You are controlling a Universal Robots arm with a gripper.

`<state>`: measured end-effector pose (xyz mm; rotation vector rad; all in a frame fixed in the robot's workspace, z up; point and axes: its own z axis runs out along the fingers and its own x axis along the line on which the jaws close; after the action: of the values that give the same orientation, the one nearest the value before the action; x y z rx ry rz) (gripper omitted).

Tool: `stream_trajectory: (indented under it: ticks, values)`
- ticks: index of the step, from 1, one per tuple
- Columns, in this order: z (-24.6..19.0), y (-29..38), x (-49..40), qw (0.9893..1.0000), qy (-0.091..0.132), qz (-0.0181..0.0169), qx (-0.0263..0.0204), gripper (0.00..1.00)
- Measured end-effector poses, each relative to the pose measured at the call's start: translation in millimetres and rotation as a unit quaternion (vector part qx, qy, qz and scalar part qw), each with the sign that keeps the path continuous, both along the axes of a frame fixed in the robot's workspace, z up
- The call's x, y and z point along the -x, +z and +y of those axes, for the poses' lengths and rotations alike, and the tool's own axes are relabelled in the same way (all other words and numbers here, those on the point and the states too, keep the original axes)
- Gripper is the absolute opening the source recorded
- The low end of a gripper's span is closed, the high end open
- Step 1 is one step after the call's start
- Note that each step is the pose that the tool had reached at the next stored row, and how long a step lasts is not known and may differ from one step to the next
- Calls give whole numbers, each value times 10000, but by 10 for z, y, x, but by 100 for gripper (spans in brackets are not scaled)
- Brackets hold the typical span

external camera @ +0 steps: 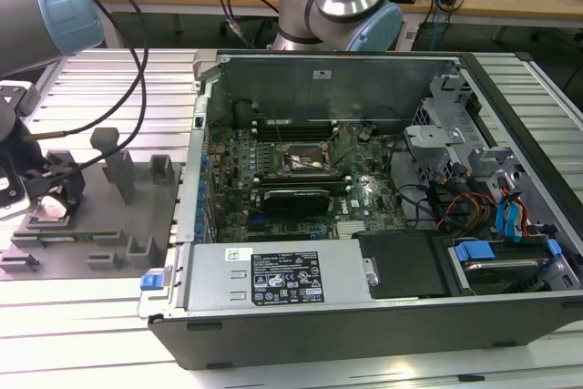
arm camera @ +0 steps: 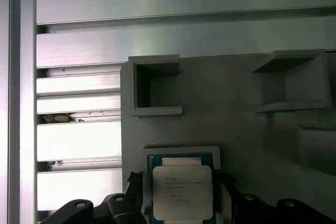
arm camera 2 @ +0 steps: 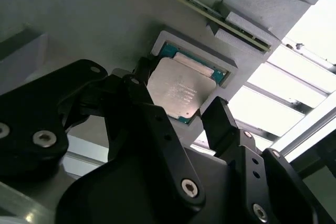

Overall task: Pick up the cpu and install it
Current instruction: 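Pick up the cpu and move it towards the insertion slot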

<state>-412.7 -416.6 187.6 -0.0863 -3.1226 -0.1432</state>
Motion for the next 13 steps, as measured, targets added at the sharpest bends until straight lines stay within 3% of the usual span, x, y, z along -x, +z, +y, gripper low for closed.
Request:
stream_trajectory:
  ticks: [9,13]
  values:
    - [0,-1,-14,10000,75,5,8,66]
    - [0,0,-14,10000,75,15,41,66]
